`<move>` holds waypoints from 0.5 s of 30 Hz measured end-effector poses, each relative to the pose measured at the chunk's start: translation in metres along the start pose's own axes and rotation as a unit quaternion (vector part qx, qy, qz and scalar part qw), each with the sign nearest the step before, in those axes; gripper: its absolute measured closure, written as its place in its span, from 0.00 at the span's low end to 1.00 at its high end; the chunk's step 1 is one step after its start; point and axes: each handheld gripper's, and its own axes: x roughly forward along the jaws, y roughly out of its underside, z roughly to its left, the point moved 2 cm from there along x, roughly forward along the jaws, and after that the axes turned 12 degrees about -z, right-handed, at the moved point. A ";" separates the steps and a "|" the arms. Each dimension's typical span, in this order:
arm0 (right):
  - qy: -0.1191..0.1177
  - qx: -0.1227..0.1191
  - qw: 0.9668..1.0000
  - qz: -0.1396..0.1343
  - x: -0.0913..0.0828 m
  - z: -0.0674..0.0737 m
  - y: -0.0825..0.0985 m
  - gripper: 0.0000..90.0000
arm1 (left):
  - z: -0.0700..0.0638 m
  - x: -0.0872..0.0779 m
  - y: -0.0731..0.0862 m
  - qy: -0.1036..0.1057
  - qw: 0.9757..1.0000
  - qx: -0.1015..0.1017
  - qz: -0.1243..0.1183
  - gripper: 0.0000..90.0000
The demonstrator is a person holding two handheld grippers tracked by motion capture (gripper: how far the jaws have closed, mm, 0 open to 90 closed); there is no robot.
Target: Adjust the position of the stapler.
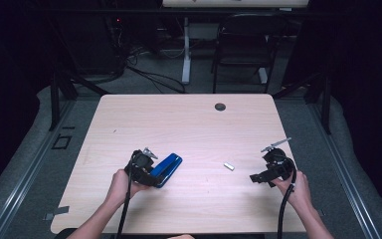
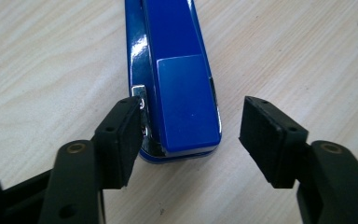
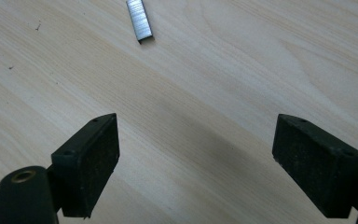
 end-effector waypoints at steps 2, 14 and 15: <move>0.000 -0.001 1.000 -0.001 0.000 0.000 0.000 0.16 | 0.001 -0.006 -0.001 0.018 1.000 -0.003 -0.015 0.35; -0.003 -0.002 1.000 0.000 -0.001 0.000 0.000 0.16 | 0.027 -0.031 0.001 -0.033 0.996 -0.048 -0.072 0.32; -0.003 -0.002 1.000 0.000 -0.001 0.000 0.000 0.16 | 0.027 -0.031 0.001 -0.033 0.996 -0.048 -0.072 0.35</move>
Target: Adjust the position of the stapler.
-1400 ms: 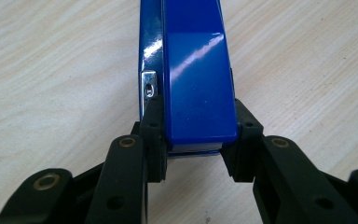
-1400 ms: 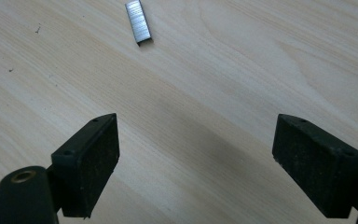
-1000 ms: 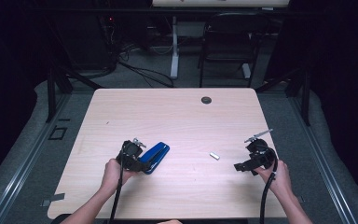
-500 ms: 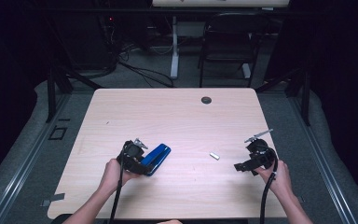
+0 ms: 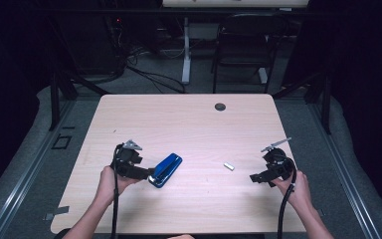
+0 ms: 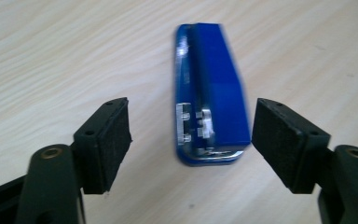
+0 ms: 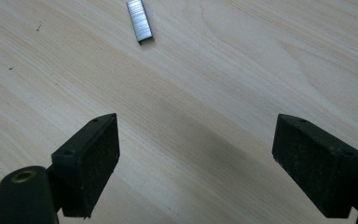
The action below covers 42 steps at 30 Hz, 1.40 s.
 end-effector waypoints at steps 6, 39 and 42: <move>0.001 0.000 1.000 0.000 0.001 0.000 0.000 0.16 | 0.026 0.018 0.013 -0.028 0.998 -0.026 0.051 0.61; 0.003 -0.003 1.000 0.004 0.000 -0.001 -0.001 0.16 | -0.003 0.047 0.019 0.017 0.991 0.058 0.115 1.00; 0.003 -0.003 1.000 0.004 0.000 -0.001 -0.001 0.16 | -0.004 0.047 0.019 0.019 0.992 0.057 0.114 1.00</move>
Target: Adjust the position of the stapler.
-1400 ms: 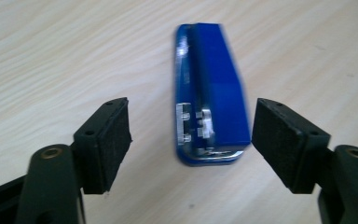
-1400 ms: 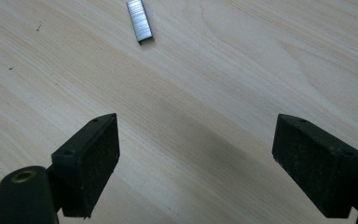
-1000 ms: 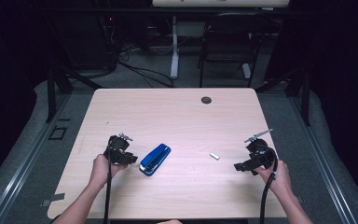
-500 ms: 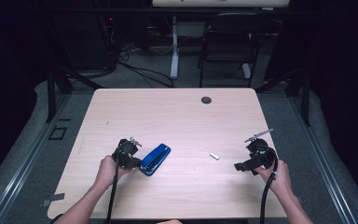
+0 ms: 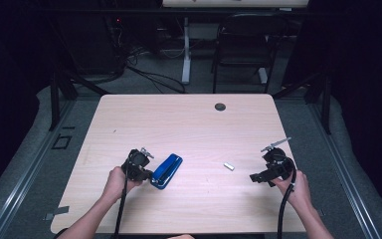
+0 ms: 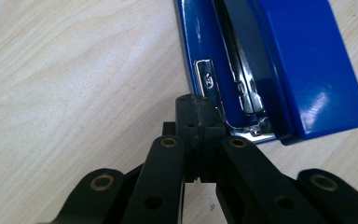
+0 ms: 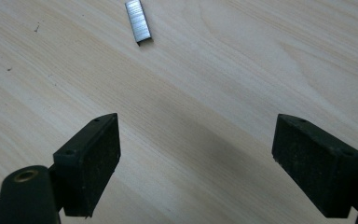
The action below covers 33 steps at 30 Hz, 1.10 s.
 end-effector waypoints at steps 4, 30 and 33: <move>0.002 0.001 1.000 -0.001 0.000 0.000 0.000 0.16 | -0.002 0.000 0.000 0.005 1.000 -0.001 0.000 1.00; -0.001 0.001 1.000 0.002 0.002 0.001 -0.001 0.17 | -0.015 0.000 -0.002 0.036 0.999 0.003 -0.010 1.00; 0.000 0.000 1.000 0.002 0.002 0.001 0.000 0.17 | -0.015 0.000 -0.002 0.035 0.999 0.004 -0.012 1.00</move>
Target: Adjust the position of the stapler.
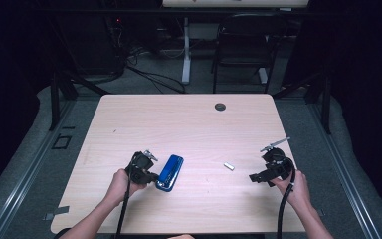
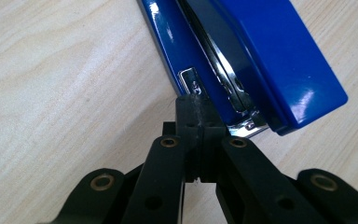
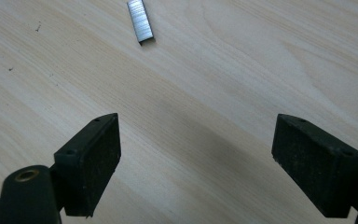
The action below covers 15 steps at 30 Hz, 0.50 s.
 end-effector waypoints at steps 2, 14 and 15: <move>-0.002 0.000 1.000 0.001 0.000 0.000 0.000 0.17 | -0.001 0.000 -0.001 0.000 1.000 0.003 -0.003 1.00; -0.001 0.001 1.000 0.000 0.000 0.000 0.000 0.17 | -0.010 -0.001 -0.005 0.006 1.000 0.016 -0.015 1.00; -0.005 0.005 1.000 -0.002 0.001 0.001 0.000 0.17 | -0.010 -0.002 -0.006 0.019 0.999 0.016 -0.021 1.00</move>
